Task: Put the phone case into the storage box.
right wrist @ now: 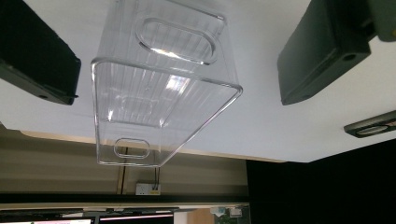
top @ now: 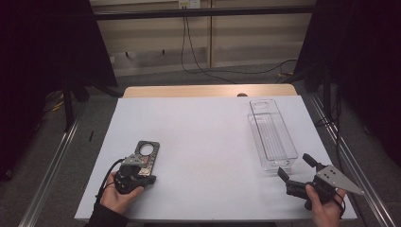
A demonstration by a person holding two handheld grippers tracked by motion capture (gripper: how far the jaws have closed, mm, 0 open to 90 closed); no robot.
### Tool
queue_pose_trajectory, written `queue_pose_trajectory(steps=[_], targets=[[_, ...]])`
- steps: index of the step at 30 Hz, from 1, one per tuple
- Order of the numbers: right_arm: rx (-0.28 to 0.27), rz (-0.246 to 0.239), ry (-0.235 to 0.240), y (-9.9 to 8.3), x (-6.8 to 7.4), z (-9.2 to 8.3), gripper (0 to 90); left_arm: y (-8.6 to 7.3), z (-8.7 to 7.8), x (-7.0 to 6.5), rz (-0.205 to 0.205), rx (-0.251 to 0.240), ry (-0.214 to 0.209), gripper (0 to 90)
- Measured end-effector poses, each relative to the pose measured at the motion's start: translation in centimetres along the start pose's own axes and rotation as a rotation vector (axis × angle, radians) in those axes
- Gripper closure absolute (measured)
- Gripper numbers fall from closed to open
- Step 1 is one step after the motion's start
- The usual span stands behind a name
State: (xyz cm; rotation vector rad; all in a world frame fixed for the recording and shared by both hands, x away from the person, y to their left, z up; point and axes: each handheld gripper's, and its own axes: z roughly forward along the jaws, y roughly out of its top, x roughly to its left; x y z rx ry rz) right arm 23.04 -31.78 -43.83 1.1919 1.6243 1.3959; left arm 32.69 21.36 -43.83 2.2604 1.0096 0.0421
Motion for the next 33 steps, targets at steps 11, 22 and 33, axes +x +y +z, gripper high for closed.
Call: queue_pose_trajectory(steps=[11, 22, 33], targets=[[0.000, -0.002, 0.000, 0.0, 0.0, 0.0, 0.0, -0.6, -0.6, 1.1, -0.044, -0.018, 0.010, 90.0], [0.001, -0.002, 0.001, 0.0, 0.0, 0.0, 0.0, -0.8, -1.0, 1.4, -0.043, -0.022, 0.042, 90.0], [0.001, -0.003, 0.002, 0.0, 0.0, 0.1, 0.0, -0.3, -2.0, 0.2, 0.030, -0.158, 0.045, 86.7]])
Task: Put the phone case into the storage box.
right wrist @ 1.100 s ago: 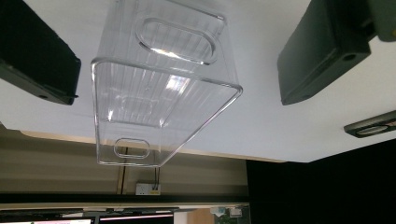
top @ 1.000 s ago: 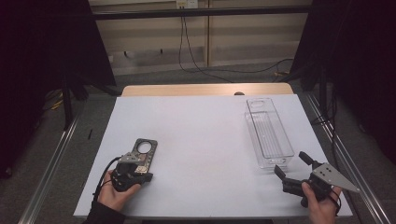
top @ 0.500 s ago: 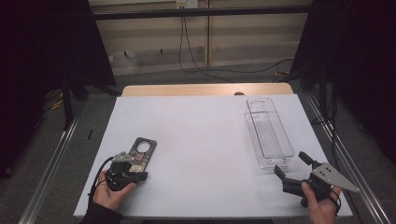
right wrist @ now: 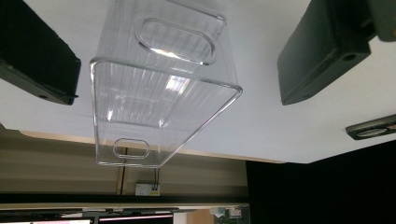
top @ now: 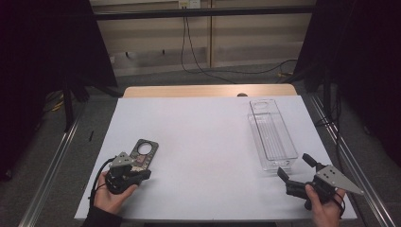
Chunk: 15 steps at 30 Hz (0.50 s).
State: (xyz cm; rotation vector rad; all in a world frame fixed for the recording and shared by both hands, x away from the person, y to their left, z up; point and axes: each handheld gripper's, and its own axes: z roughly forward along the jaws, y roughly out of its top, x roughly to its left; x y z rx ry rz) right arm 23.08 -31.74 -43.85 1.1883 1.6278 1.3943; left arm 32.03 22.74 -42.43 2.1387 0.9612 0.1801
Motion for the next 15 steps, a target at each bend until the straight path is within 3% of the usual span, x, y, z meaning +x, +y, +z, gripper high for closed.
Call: queue_pose_trajectory(steps=[8, 15], targets=[[0.000, 0.001, 0.000, 0.0, 0.0, 0.0, 0.0, 0.3, -0.9, 0.0, 0.000, -0.078, 0.010, 70.0], [0.000, 0.001, -0.001, 0.0, 0.0, 0.0, 0.0, 0.4, -1.2, 0.0, -0.005, -0.098, 0.037, 48.5]])
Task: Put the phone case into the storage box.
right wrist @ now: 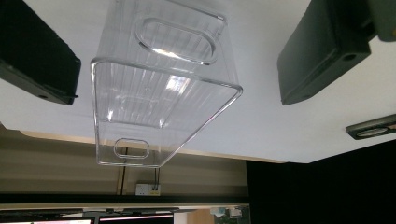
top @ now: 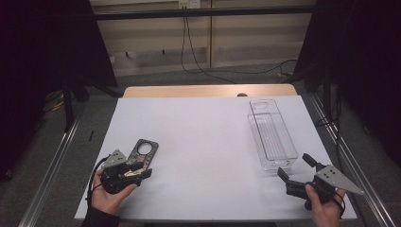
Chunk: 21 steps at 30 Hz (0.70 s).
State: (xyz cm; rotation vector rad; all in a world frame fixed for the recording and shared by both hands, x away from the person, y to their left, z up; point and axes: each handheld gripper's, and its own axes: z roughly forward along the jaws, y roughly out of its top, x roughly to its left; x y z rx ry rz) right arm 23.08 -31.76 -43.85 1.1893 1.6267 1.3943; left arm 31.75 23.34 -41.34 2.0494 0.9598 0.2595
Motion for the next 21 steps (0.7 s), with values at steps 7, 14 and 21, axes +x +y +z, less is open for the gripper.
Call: queue_pose_trajectory(steps=[7, 14, 21], targets=[[-0.001, 0.002, -0.001, 0.0, 0.0, 0.0, 0.0, -0.3, -0.2, 0.6, -0.038, -0.031, 0.065, 19.4], [-0.001, 0.002, -0.002, 0.0, 0.0, 0.0, 0.0, -0.9, -1.1, 1.4, -0.068, -0.054, 0.092, 10.2], [-0.001, 0.003, -0.001, 0.0, 0.0, 0.0, 0.0, -0.9, -1.8, 2.3, -0.119, -0.058, 0.134, 6.8]])
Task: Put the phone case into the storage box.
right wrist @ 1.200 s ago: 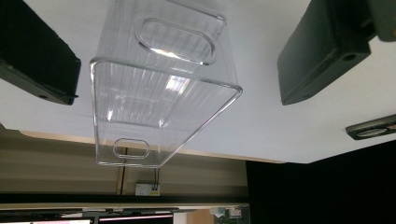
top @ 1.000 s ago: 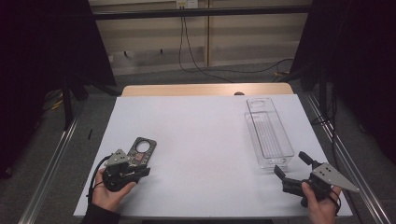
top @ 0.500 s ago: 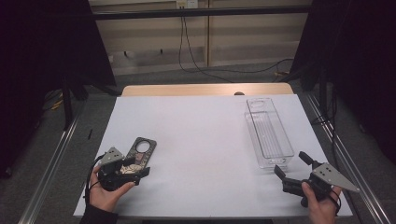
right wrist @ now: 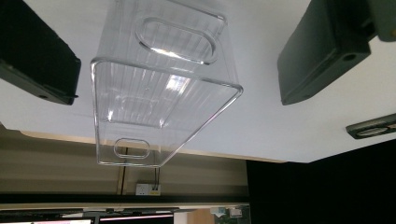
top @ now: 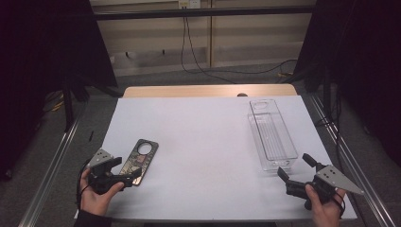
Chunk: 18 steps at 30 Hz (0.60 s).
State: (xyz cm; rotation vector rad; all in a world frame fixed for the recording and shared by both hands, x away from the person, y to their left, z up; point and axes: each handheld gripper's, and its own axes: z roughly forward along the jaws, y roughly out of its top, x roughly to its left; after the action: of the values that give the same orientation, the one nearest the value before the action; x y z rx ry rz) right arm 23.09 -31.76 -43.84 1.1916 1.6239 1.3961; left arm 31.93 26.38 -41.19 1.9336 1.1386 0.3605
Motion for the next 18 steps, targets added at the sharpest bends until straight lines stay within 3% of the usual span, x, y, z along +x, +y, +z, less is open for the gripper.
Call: queue_pose_trajectory(steps=[4, 6, 9, 15, 18], targets=[[0.001, -0.003, -0.001, 0.0, 0.0, 0.0, 0.0, 0.4, 0.0, 0.8, -0.019, 0.038, 0.018, 5.4], [0.002, -0.005, -0.001, 0.0, 0.0, 0.0, 0.0, 0.7, 0.0, 1.3, -0.018, 0.049, 0.005, 4.7], [0.003, -0.005, -0.001, 0.0, 0.0, 0.0, 0.0, 1.0, 0.2, 1.7, -0.011, 0.074, 0.032, 4.8], [0.003, -0.003, -0.001, 0.0, 0.0, 0.1, 0.0, 2.1, 1.2, 2.1, 0.014, 0.117, 0.012, 5.3], [0.004, -0.002, 0.002, 0.0, 0.0, 0.1, 0.0, 2.7, 1.8, 2.2, 0.025, 0.122, 0.031, 5.3]])
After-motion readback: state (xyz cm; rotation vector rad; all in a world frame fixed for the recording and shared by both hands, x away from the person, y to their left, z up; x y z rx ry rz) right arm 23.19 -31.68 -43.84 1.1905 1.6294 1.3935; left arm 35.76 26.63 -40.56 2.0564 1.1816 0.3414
